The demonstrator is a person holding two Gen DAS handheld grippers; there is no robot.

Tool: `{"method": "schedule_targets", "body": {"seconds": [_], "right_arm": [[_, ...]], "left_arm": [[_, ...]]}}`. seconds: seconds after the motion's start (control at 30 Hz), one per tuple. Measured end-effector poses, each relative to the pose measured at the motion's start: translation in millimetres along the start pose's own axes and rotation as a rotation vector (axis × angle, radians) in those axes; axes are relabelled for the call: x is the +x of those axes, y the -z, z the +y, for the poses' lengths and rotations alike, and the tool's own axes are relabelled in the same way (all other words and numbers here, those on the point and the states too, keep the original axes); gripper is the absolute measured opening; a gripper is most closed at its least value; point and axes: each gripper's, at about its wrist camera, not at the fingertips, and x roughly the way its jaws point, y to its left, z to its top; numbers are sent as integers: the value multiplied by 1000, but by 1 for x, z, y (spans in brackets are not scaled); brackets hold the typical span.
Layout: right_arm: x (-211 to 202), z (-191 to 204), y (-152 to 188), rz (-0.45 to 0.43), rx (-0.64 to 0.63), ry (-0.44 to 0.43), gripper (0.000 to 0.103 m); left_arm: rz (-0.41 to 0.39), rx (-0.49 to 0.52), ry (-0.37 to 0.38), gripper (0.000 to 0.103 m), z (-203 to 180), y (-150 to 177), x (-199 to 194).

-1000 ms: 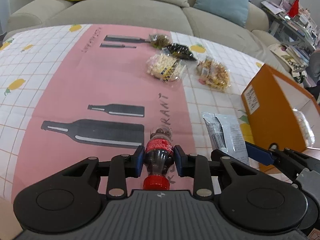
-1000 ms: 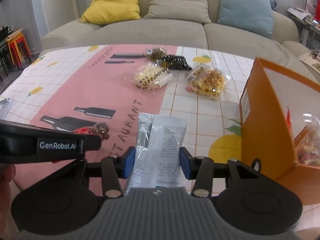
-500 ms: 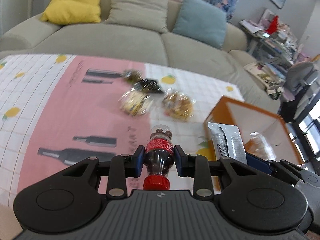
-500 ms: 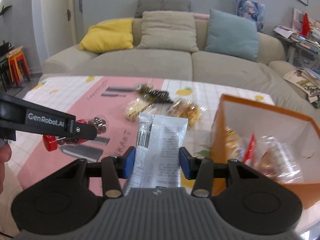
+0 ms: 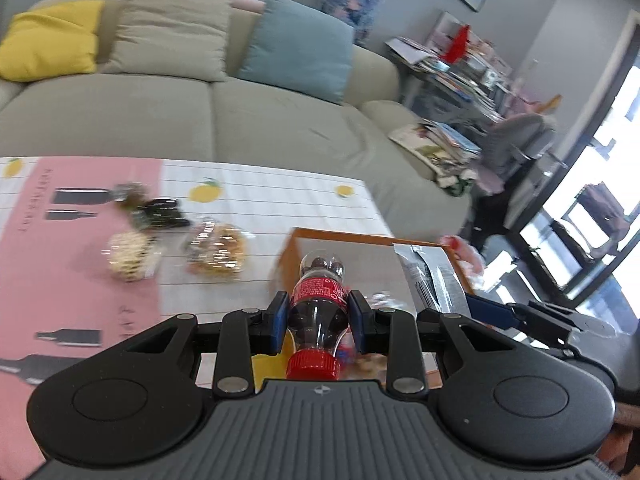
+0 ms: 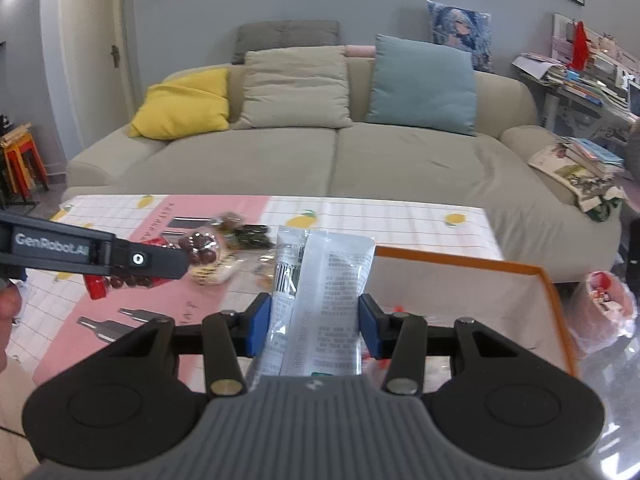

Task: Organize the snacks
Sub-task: 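Lift the cola bottle and white bar and carry both over the orange box, then lower the bottle and bar into the box and open both grippers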

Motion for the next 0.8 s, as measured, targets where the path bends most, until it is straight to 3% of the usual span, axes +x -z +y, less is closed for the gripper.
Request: {"method": "schedule_targets", "body": {"seconds": [0.33, 0.47, 0.8], "right_arm": [[9, -65, -22, 88, -88, 117, 46], [25, -82, -26, 127, -129, 142, 46], [73, -116, -15, 254, -164, 178, 46]], "left_arm": [[110, 72, 94, 35, -52, -19, 63], [179, 53, 126, 35, -61, -23, 93], [298, 73, 100, 35, -69, -15, 154]]}}
